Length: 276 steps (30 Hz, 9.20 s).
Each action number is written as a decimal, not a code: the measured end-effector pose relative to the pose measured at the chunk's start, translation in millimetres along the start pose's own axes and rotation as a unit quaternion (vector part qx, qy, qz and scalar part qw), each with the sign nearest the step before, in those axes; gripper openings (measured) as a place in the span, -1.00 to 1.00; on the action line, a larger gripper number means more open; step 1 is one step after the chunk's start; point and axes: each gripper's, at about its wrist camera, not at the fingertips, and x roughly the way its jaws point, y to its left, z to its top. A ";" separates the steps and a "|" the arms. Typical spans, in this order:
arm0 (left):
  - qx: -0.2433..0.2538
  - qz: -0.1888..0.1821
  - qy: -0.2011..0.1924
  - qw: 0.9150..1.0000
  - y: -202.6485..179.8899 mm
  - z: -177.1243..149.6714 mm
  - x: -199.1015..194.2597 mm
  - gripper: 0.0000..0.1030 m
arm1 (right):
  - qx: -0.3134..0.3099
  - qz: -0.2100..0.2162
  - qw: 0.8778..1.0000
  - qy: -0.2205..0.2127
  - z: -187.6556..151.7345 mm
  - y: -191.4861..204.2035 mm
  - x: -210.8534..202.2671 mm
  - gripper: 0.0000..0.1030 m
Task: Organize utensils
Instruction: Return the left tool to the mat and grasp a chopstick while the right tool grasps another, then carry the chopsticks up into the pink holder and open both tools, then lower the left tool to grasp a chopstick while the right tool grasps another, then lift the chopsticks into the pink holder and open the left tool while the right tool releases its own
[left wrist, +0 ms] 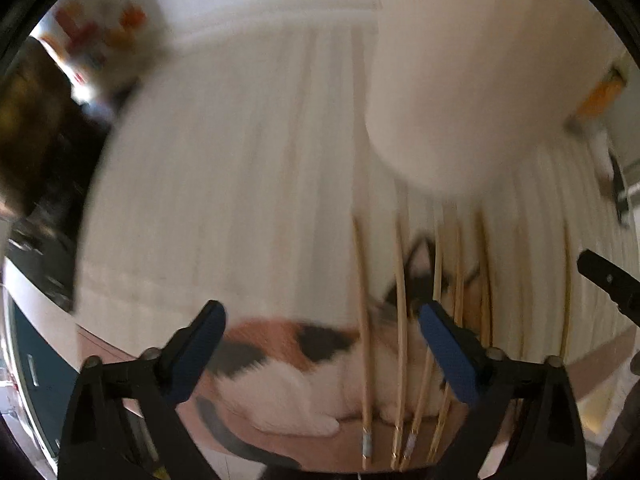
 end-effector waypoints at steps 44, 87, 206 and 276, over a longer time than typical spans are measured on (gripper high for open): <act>0.044 0.004 0.047 0.998 -24.4 -1.7 48.1 -0.87 | -0.074 -0.092 0.985 0.129 -45.5 28.7 84.0 -0.85; -0.064 -0.123 -0.335 0.932 7.2 99.0 -286.7 -0.92 | 0.021 0.103 0.962 -0.253 139.3 50.9 -196.4 -0.87; 0.033 -0.014 0.051 0.998 -35.4 -1.1 48.5 -0.90 | -0.090 -0.089 0.984 0.126 -46.0 11.2 78.0 -0.85; -0.017 -0.159 -0.218 0.963 -25.5 181.3 -206.6 -0.86 | -0.021 0.133 0.963 -0.232 192.9 95.9 -125.0 -0.85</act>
